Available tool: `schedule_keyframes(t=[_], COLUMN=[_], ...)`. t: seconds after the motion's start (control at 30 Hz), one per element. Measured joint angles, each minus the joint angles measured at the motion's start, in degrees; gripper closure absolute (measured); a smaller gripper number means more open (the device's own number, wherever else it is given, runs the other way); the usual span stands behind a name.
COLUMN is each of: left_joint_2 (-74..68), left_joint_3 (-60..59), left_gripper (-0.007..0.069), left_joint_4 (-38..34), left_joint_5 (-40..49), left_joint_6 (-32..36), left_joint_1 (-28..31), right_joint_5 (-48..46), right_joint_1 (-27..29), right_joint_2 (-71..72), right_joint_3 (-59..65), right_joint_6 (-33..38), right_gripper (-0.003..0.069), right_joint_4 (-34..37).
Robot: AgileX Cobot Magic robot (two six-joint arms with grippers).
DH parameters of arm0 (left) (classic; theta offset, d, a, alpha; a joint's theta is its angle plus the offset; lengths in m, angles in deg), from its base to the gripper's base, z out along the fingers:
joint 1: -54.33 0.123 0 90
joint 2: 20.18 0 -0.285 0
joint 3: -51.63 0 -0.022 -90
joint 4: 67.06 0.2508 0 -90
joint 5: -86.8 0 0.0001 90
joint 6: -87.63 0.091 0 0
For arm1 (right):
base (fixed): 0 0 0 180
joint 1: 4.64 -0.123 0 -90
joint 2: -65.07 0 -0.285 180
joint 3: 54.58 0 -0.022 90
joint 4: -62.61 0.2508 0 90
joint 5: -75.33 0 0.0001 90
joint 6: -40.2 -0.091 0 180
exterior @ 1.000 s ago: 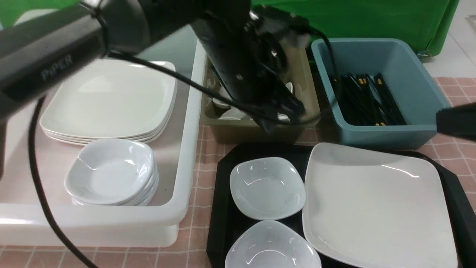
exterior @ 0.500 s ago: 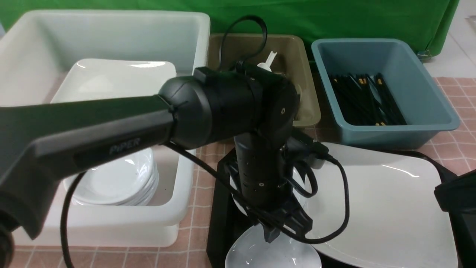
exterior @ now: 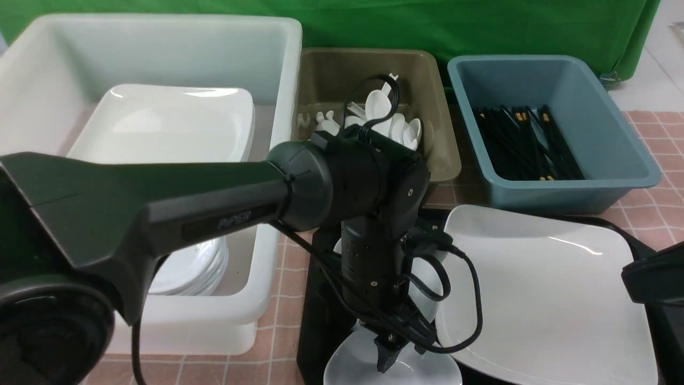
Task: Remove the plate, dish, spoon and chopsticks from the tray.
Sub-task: Use the left arm to grab a small plate from the dinner plate, then use the left arm to put the small plate into the large storage box on the left
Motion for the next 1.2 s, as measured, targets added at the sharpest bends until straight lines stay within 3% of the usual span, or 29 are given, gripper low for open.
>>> schedule_keyframes(t=[0.2, 0.3, 0.4, 0.6, 0.8, 0.97, 1.13, 1.2], left_joint_2=[-0.28, -0.32, -0.12, 1.10, 7.12, 12.88, 20.00, 23.16], left_joint_3=[0.00, -0.14, -0.20, -0.25, -0.36, -0.42, 0.27, 0.75], left_gripper=[0.0242, 0.0401, 0.0496, 0.0508, 0.0598, 0.0612, 0.0614, 0.0614], left_joint_4=[-0.48, -0.35, -0.96, -0.17, 1.02, -0.94, -4.62, -7.68], left_joint_5=[0.06, 0.14, 1.29, 1.35, 1.76, 0.91, 1.31, 1.79], left_joint_6=[0.00, 0.00, 0.20, 0.13, -0.42, -0.60, 0.52, 2.69], left_joint_1=[0.00, 0.05, 0.33, 0.51, 0.51, 1.48, 6.80, 12.10], right_joint_5=[0.00, 0.00, 0.00, 0.00, 0.00, 0.00, 0.00, 0.00], right_joint_1=[0.00, 0.00, 0.00, 0.00, 0.00, 0.00, -0.69, -3.18], right_joint_2=[0.00, 0.00, 0.00, 0.00, 0.00, 0.00, -0.42, -1.38], right_joint_3=[0.00, 0.00, 0.00, 0.00, 0.00, -0.06, -3.29, -5.78], right_joint_6=[0.00, 0.00, 0.00, 0.00, 0.00, 0.43, 1.39, 1.73], right_gripper=[0.0629, 0.0629, 0.0629, 0.0629, 0.0629, 0.0629, 0.0629, 0.0629], right_joint_4=[0.05, 0.05, 0.07, 0.07, 0.07, 0.07, 1.13, 1.50])
